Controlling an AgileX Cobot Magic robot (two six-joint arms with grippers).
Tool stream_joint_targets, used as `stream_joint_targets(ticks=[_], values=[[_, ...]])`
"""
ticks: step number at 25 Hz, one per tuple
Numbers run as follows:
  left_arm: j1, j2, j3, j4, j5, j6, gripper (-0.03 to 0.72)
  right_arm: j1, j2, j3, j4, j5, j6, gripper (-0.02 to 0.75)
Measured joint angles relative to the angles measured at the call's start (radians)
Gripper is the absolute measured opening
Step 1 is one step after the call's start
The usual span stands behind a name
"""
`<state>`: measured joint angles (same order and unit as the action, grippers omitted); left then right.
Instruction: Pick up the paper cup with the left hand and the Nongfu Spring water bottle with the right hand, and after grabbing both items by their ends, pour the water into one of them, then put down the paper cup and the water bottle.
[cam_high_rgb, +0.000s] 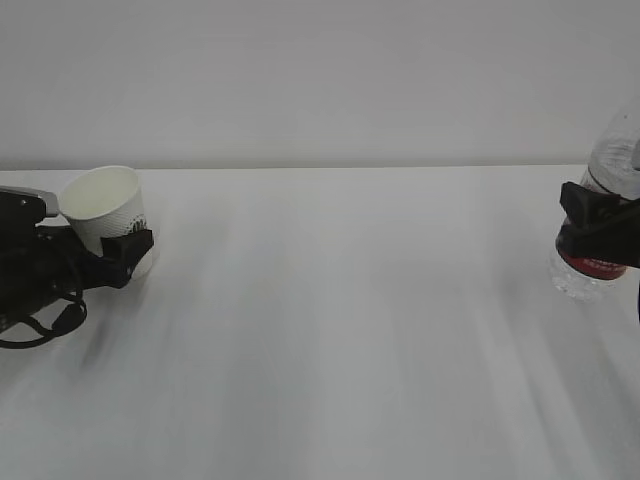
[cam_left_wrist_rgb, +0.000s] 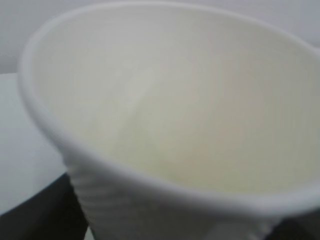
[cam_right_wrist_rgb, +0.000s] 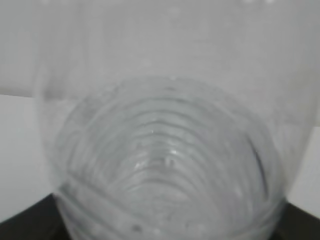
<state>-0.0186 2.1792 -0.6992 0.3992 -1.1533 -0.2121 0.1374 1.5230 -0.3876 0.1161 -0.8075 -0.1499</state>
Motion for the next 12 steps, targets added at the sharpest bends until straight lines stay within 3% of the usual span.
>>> stream_joint_targets(ticks=[4, 12], values=[[0.000, 0.000, 0.000, 0.000, 0.000, 0.000, 0.545, 0.000, 0.000, 0.000, 0.000, 0.000, 0.000, 0.476], [0.000, 0.000, 0.000, 0.074, -0.002, 0.000, 0.533, 0.000, 0.000, 0.000, 0.000, 0.002, 0.000, 0.476]])
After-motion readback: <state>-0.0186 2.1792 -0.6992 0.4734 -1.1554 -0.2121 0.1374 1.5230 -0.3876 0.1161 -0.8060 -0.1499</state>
